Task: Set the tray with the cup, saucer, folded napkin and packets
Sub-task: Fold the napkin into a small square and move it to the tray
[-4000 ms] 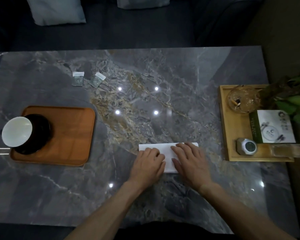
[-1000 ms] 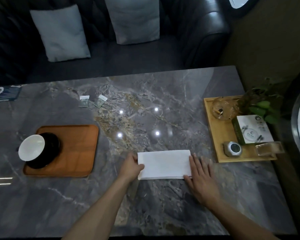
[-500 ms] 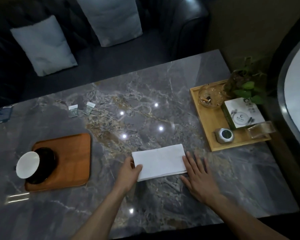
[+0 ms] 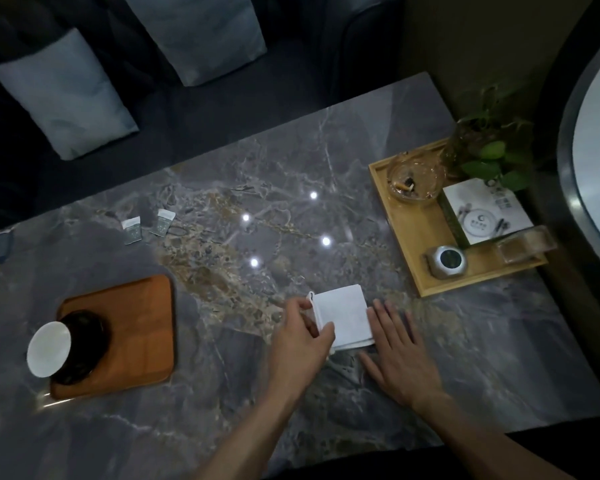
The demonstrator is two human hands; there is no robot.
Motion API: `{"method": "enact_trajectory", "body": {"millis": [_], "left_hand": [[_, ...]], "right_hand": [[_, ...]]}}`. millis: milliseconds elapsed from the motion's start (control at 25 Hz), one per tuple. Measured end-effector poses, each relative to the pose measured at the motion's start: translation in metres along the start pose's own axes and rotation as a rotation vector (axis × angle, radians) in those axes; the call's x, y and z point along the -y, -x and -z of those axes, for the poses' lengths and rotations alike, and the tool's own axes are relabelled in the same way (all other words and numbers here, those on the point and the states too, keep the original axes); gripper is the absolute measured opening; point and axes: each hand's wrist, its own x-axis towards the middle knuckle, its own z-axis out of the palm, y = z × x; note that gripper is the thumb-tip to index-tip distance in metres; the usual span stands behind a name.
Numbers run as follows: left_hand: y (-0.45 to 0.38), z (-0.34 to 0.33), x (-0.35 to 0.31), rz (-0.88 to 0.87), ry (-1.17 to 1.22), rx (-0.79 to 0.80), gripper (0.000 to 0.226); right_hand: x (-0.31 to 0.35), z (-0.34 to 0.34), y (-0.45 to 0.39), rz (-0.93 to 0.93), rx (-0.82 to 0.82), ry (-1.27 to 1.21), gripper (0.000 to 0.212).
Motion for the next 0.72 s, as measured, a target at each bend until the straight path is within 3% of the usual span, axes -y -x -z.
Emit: {"method": "enact_trajectory", "body": {"millis": [360,720], "left_hand": [[-0.008,-0.064,-0.031,-0.028,-0.142,-0.01,0.039],[-0.021,-0.086,-0.034,-0.019,-0.224,0.001,0.032]], "right_hand": [[0.0,-0.001,-0.001,0.007,-0.081,-0.069,0.078],[-0.002,-0.004,0.001,0.032,-0.147,-0.079,0.076]]}}
